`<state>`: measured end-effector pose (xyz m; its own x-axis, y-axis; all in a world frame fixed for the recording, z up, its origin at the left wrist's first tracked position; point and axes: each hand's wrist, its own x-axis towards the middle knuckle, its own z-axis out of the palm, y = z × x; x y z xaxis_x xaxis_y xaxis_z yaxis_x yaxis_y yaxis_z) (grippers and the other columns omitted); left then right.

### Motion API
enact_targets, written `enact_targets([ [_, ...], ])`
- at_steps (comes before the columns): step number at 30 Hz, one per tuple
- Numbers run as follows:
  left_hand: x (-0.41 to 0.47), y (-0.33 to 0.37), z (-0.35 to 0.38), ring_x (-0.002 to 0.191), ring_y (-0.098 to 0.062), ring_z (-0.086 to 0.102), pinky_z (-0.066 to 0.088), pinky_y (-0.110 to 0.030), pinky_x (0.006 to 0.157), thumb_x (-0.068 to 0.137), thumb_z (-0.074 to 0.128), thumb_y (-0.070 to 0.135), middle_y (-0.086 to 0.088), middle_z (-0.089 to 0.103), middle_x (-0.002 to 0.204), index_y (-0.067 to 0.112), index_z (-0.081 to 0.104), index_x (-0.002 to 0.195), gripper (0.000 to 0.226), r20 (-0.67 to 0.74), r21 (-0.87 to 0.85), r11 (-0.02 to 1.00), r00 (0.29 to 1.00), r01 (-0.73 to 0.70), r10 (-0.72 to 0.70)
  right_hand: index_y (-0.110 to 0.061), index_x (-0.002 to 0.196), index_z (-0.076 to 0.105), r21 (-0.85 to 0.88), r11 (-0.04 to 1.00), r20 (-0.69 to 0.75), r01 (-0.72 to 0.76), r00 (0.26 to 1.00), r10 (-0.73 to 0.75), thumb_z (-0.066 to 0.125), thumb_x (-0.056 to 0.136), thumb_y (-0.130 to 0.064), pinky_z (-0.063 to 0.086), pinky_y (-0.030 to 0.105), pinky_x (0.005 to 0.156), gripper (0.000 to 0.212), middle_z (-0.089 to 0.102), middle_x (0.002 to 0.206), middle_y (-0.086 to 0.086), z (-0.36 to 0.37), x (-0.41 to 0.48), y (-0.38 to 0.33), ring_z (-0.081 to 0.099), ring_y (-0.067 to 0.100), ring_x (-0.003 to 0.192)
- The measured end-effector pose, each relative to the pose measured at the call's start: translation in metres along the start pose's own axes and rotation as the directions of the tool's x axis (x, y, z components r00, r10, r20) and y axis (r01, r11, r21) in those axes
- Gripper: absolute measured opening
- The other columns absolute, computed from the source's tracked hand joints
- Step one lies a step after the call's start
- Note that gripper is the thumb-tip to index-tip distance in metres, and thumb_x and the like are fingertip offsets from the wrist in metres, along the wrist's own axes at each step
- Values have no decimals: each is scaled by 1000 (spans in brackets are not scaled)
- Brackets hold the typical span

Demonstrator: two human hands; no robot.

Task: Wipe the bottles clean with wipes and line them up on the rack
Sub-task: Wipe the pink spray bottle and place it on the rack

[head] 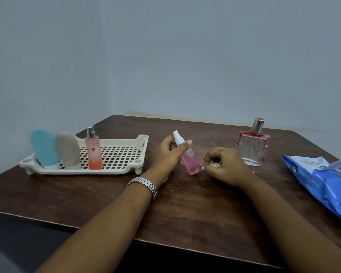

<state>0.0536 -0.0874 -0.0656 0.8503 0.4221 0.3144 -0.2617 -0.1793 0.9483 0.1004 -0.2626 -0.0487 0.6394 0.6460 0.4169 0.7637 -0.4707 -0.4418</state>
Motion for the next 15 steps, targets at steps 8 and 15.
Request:
enact_targets([
  [8,6,-2,-2,56,-9,63,51,-23,55,84,69,41,-14,67,87,16,60,97,30,-123,-20,1000,992,-1,-1,-17,79,65,205,974,-146,-98,981,130,69,81,-11,51,16,61,7,66,77,0,8,5,4,64,12,70],
  [15,8,3,1,54,-6,62,50,-23,60,89,64,37,-4,64,80,11,56,103,31,-135,-270,962,988,41,-80,-11,88,54,644,757,-154,-111,950,271,66,82,0,53,21,58,18,63,83,11,14,6,-6,65,12,69],
])
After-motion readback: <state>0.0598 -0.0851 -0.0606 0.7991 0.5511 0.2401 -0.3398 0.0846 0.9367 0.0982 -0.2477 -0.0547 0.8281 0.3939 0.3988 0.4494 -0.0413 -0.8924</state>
